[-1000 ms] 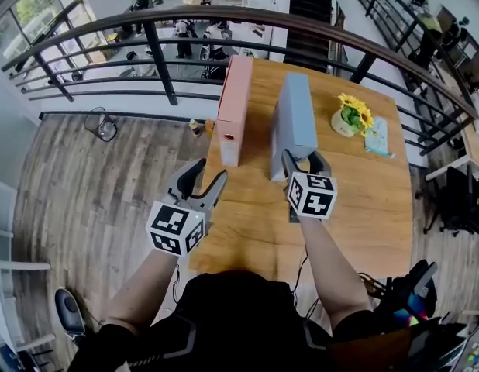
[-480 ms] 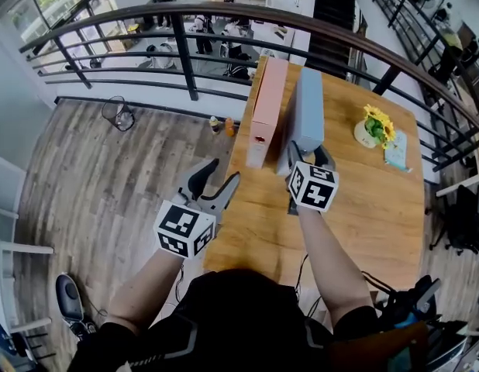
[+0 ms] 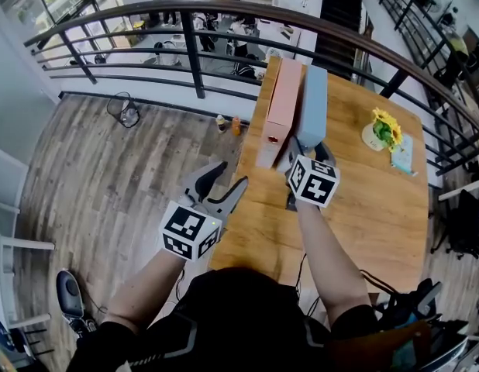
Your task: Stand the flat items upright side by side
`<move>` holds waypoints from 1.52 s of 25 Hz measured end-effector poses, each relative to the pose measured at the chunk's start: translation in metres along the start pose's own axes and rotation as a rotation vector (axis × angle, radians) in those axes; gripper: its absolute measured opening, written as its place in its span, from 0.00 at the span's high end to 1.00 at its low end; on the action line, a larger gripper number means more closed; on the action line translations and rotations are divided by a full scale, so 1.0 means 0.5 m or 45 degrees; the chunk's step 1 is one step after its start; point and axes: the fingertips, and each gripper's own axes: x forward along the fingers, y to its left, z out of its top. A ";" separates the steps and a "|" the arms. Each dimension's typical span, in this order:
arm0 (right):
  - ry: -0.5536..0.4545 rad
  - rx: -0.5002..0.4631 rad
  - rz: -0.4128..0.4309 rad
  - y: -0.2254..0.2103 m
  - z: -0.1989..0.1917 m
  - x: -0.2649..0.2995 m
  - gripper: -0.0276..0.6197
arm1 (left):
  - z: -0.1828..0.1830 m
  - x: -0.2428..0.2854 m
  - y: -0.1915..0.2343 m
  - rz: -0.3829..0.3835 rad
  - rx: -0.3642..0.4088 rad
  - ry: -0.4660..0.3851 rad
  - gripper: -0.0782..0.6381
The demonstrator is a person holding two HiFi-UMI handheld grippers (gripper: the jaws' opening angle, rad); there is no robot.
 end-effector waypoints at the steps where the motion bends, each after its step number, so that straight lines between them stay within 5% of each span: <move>1: -0.003 -0.004 0.010 0.005 0.000 0.001 0.52 | -0.001 0.000 0.000 -0.003 0.002 0.000 0.58; 16: -0.010 0.006 0.167 0.000 -0.027 -0.016 0.53 | -0.010 0.020 -0.008 -0.025 -0.009 0.017 0.58; 30: 0.121 -0.177 0.256 -0.010 -0.097 0.004 0.57 | -0.025 0.040 -0.003 -0.051 0.022 0.055 0.58; 38: 0.193 -0.204 0.400 -0.080 -0.158 -0.008 0.63 | -0.096 0.147 0.126 0.000 0.027 0.201 0.57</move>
